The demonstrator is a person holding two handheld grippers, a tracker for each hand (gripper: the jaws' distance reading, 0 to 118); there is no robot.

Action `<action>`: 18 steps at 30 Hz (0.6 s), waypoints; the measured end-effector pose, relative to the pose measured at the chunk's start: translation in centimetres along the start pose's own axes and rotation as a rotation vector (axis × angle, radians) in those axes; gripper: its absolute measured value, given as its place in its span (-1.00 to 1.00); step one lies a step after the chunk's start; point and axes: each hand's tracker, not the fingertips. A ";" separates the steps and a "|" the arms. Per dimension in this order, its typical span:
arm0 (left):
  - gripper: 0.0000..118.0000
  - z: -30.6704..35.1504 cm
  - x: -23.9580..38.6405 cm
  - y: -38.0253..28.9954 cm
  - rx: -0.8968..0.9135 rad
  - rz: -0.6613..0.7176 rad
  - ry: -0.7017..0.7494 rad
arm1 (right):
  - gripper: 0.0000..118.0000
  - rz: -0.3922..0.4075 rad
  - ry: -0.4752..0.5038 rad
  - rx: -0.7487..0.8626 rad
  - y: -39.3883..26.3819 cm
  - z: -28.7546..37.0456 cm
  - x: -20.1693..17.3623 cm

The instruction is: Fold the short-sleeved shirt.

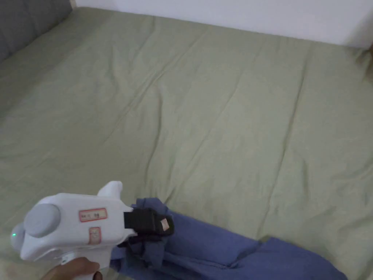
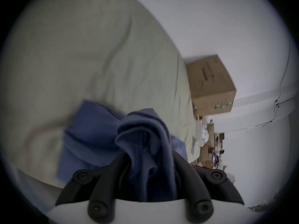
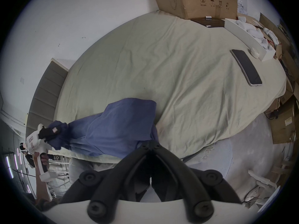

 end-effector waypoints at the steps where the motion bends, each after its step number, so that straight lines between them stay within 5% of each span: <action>1: -0.78 -1.6 0.3 -0.2 -0.035 -0.019 0.013 | -1.00 -0.017 -0.001 0.013 -0.2 0.2 0.2; 3: -0.63 -3.9 0.4 -1.0 -0.114 -0.041 -0.002 | -1.00 -0.072 0.011 0.036 -0.6 0.4 1.0; 4: -0.34 -4.9 0.7 -1.2 -0.111 -0.049 0.016 | -1.00 -0.095 0.013 0.037 -0.8 0.4 1.5; 6: 0.56 -6.0 1.2 -1.5 -0.105 -0.064 -0.016 | -1.00 -0.117 0.009 0.036 -1.1 0.1 2.2; 7: 0.71 -5.6 1.9 -2.3 -0.080 -0.058 -0.152 | -1.00 -0.123 0.006 0.033 -1.3 0.0 2.4; 9: 0.71 -5.1 2.9 -2.2 -0.063 -0.057 -0.305 | -1.00 -0.131 0.005 0.023 -1.5 -0.4 2.4; 13: 0.47 -2.1 3.7 -1.5 -0.075 0.001 -0.298 | -1.00 -0.133 0.029 0.010 -1.6 -0.8 2.0; 15: 0.26 -0.1 2.9 -1.5 -0.027 -0.006 -0.152 | -1.00 -0.127 0.035 0.012 -1.6 -0.9 1.7; 17: -0.74 0.9 2.0 -2.2 0.008 -0.059 0.052 | -1.00 -0.127 0.042 0.010 -1.6 -1.0 1.7; 18: -0.92 0.8 1.5 -2.6 0.014 -0.081 0.117 | -1.00 -0.128 0.045 0.006 -1.6 -1.1 1.8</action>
